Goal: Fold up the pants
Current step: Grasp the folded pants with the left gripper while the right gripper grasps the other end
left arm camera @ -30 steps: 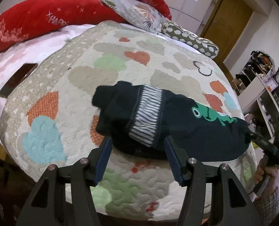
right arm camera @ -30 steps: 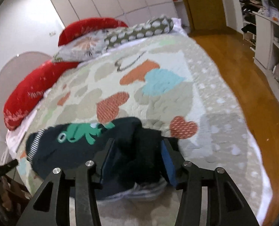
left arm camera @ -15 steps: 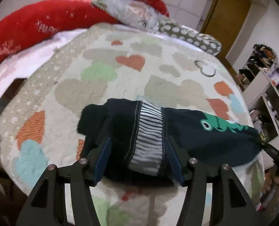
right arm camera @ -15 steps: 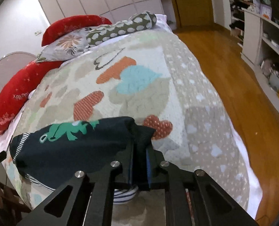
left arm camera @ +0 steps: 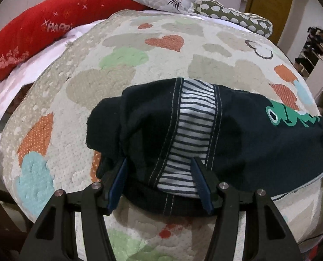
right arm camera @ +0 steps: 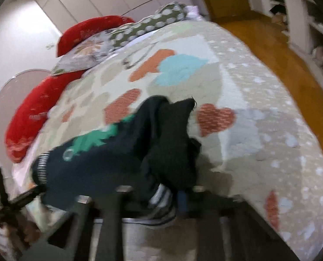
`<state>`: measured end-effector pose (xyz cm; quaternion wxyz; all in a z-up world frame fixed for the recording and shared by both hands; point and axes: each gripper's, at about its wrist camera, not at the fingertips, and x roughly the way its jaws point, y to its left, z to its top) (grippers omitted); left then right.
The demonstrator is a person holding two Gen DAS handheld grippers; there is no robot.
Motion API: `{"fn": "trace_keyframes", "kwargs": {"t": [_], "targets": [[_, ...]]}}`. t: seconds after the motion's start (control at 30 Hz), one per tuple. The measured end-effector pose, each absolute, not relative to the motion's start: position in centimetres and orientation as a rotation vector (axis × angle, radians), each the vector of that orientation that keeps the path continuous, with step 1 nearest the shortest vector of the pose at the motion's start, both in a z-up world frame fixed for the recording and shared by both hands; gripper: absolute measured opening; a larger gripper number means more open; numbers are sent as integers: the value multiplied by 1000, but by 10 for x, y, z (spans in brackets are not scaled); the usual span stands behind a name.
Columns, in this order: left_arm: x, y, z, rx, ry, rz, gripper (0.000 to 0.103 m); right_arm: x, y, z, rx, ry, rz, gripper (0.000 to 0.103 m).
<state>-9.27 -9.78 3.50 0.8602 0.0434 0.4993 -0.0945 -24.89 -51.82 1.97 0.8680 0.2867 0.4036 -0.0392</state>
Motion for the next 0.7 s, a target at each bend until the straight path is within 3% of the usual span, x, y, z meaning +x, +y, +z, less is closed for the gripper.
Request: {"fn": "trace_keyframes", "kwargs": {"t": [0.17,0.27,0.4,0.57,0.7], "targets": [[-94,-103,32,103,1034,-182,61,-252,-532,26,610,830,-139,19],[-95,-106,33,120,1027,-177,63,-255,-533,13,595,845,-201,41],[-101,-94,53,13,1049,-253,63,-280,-546,19,709,759,-235,50],[-106,-100,90,-39,961,-341,63,-306,-542,62,610,607,-348,50],[-91,-125,82,-1,993,-346,63,-294,-501,92,494,554,-211,50]]}}
